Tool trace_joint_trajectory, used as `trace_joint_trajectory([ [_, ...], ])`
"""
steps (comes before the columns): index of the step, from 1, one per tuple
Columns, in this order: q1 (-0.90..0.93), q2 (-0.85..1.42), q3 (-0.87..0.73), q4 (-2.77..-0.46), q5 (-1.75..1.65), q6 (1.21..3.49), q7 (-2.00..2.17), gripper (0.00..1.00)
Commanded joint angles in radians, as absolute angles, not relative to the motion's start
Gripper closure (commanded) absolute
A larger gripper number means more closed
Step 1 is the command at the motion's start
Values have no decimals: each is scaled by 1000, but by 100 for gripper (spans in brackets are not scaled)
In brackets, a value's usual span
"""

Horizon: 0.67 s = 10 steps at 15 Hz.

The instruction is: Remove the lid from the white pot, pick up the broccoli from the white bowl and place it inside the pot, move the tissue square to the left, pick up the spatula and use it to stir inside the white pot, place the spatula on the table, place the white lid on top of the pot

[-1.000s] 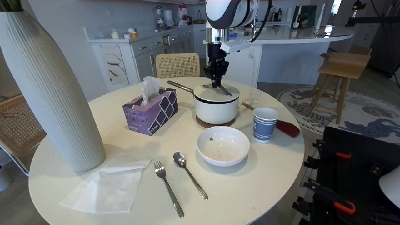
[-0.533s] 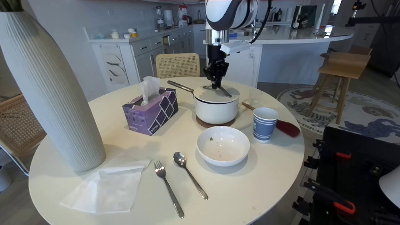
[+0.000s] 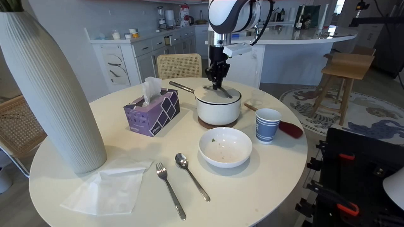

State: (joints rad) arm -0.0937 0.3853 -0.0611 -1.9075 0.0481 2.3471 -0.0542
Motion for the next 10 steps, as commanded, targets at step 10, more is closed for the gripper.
trace_joint_trajectory([
  [10,-104,399,-47,-1895,60,2382,-81,94],
])
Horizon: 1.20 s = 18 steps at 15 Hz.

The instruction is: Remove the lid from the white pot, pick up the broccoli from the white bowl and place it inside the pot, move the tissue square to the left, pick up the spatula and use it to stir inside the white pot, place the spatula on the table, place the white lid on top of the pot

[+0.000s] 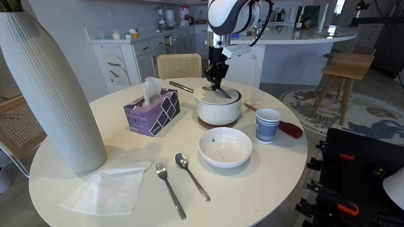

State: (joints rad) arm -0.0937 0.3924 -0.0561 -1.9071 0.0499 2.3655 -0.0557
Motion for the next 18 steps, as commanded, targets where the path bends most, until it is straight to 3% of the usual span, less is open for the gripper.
trace_joint_trajectory([
  [1,-105,402,-47,-1891,61,2378,-81,94],
  [18,-124,454,-43,-1790,73,2236,-86,94],
])
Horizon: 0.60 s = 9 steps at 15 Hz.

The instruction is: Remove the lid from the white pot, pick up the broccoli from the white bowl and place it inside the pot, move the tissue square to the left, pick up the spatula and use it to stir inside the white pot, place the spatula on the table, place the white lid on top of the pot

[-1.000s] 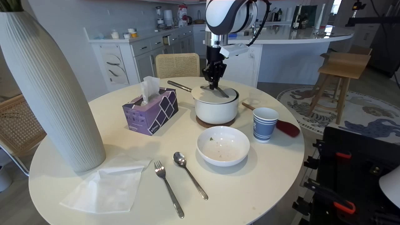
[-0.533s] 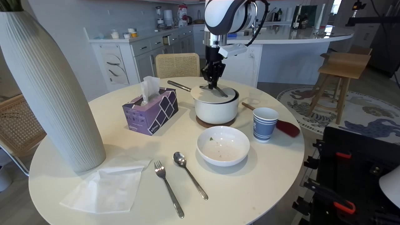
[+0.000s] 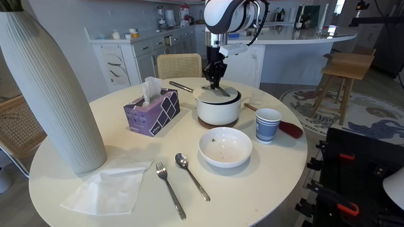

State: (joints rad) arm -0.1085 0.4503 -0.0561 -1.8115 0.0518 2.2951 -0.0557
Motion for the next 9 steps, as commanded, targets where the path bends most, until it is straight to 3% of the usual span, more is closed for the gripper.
trace_joint_trajectory([
  [1,-124,447,-41,-1794,75,2225,-90,94],
  [9,-126,438,-38,-1792,82,2176,-109,94],
])
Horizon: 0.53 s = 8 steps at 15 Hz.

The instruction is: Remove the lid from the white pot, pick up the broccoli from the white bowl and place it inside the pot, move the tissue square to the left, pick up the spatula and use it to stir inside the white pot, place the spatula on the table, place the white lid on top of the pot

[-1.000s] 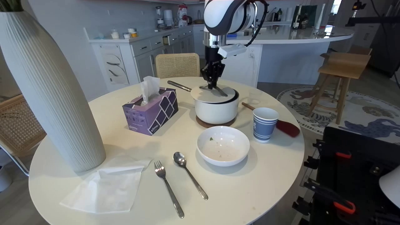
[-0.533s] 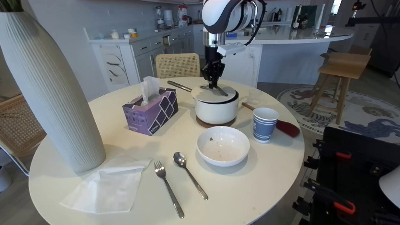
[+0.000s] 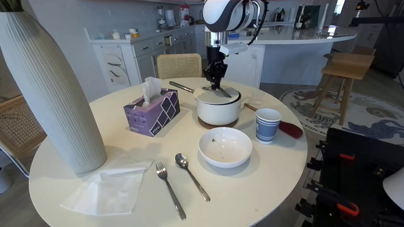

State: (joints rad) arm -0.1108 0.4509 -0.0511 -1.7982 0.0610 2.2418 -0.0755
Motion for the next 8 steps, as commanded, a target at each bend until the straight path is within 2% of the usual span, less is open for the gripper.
trace_joint_trajectory([
  [1,-126,437,-38,-1791,81,2166,-110,94],
  [8,-126,440,-40,-1780,80,2113,-110,94],
])
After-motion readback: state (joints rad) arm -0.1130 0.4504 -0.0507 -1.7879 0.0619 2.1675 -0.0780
